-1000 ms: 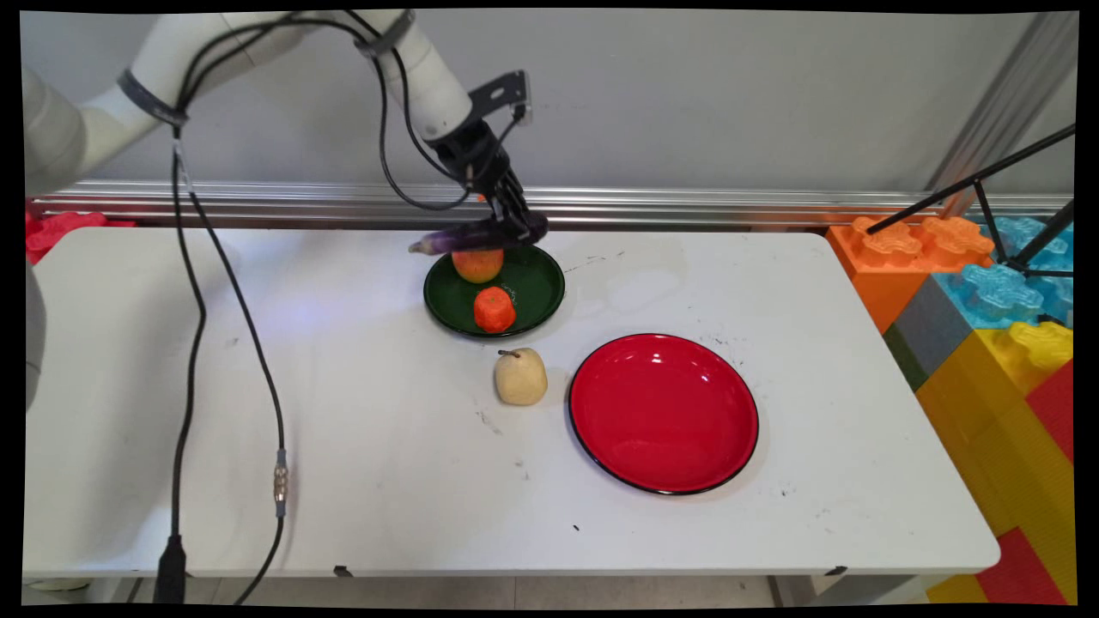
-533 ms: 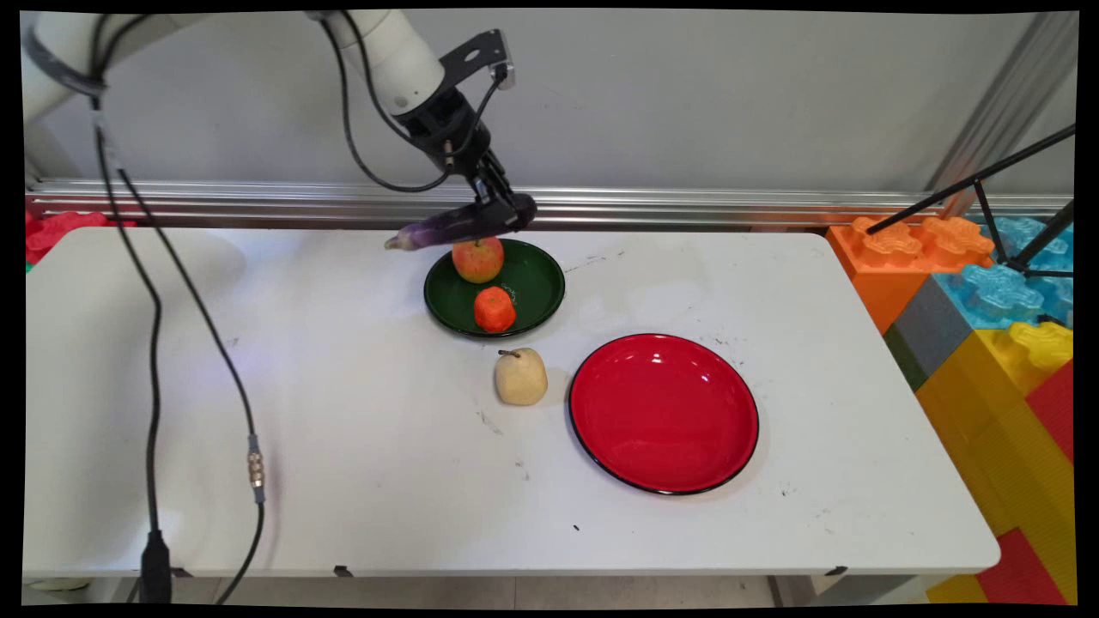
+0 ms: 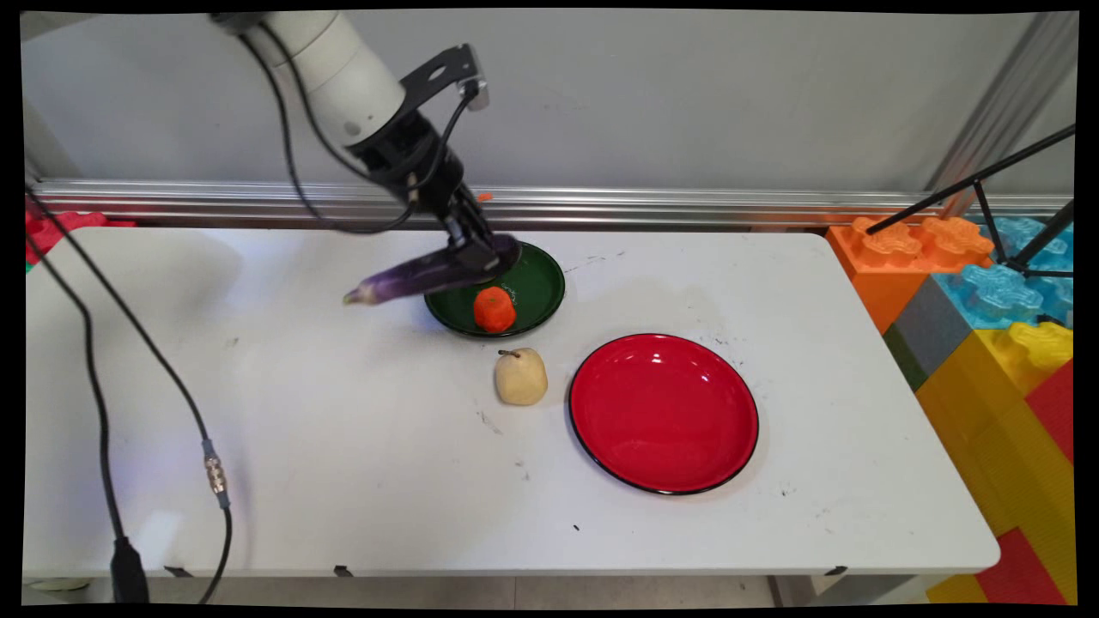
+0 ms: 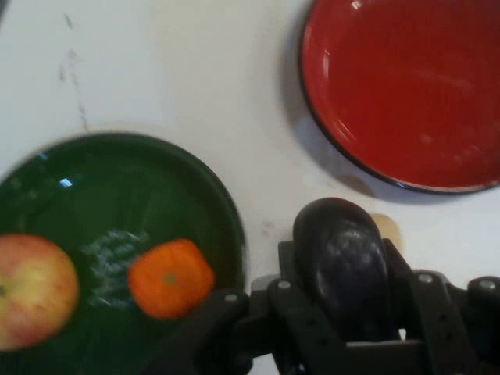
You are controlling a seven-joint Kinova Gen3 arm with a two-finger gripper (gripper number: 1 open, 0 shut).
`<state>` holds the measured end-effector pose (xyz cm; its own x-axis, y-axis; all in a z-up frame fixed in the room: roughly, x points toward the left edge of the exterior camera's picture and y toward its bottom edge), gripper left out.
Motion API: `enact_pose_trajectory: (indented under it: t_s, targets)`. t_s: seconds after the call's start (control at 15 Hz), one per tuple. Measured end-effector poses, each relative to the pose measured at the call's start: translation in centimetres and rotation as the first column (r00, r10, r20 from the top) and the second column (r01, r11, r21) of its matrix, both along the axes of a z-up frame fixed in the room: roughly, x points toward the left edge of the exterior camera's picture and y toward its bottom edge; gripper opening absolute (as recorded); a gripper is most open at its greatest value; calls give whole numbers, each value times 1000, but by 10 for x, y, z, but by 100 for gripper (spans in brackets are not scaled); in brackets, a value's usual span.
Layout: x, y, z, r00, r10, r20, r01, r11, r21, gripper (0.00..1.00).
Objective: Place the picked object on the table
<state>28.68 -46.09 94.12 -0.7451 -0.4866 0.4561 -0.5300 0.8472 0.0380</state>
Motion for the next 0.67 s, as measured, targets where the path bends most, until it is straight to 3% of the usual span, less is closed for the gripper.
enact_pose_trajectory:
  t_s: [0.4,0.67]
  targets:
    - [-5,50,-15,999,29,-18,-28,998,48,0]
    - [-5,79,-39,1000,20,-21,-18,997,78,0]
